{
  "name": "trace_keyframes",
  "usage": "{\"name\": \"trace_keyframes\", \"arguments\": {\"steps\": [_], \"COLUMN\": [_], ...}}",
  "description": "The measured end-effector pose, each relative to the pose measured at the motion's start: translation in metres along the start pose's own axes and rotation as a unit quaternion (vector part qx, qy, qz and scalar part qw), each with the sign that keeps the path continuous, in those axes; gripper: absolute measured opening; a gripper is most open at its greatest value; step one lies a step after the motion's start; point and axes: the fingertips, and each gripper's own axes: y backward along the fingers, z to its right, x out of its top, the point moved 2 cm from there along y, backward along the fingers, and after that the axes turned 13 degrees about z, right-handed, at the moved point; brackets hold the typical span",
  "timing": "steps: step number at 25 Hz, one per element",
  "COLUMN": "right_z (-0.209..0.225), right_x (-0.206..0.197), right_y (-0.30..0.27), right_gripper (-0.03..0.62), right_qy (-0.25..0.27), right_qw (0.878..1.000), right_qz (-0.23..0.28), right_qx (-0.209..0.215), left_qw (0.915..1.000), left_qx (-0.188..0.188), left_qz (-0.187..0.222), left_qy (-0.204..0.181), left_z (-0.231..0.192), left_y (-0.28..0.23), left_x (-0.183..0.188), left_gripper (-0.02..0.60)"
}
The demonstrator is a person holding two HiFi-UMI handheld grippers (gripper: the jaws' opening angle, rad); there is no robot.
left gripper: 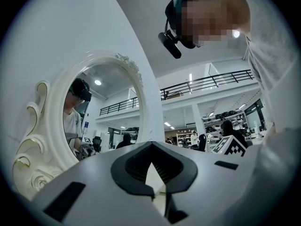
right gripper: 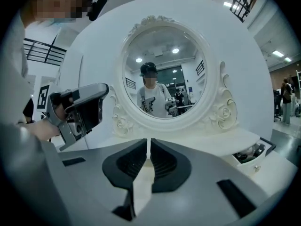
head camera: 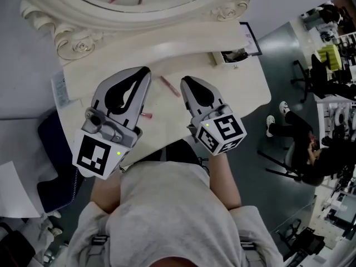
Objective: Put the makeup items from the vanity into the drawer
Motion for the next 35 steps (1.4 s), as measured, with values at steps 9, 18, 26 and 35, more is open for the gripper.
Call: {"name": "trace_keyframes", "arguments": {"steps": [9,18,26,35], "right_z": [0.025,0.038,0.040,0.042], "right_x": [-0.053,-0.118,-0.158,-0.183], "right_y": [-0.024,-0.037,-0.039,-0.036], "right_gripper": [0.037,0.037,0.038,0.082], "right_qy": [-0.018,-0.030,-0.021,0.010], "right_qw": [0.994,0.975,0.957,0.941], "right_qz": [-0.102,-0.213,-0.278,-0.327], "right_qx": [0.023,0.052,0.077,0.084], "left_qw": [0.9990,0.9951,0.9903,0.9870], "left_qx": [0.039,0.086,0.122,0.144], "left_qz": [-0.018,-0.040,-0.059,-0.063], "left_qy": [-0.013,-0.027,-0.033,-0.035], "left_z": [-0.014,-0.028,-0.041,-0.050], "left_y": [-0.006,-0.002,0.011,0.021], "left_x": [-0.012,-0.023,-0.031,-0.033], "left_gripper": [0.011,0.011,0.011,0.011]}}
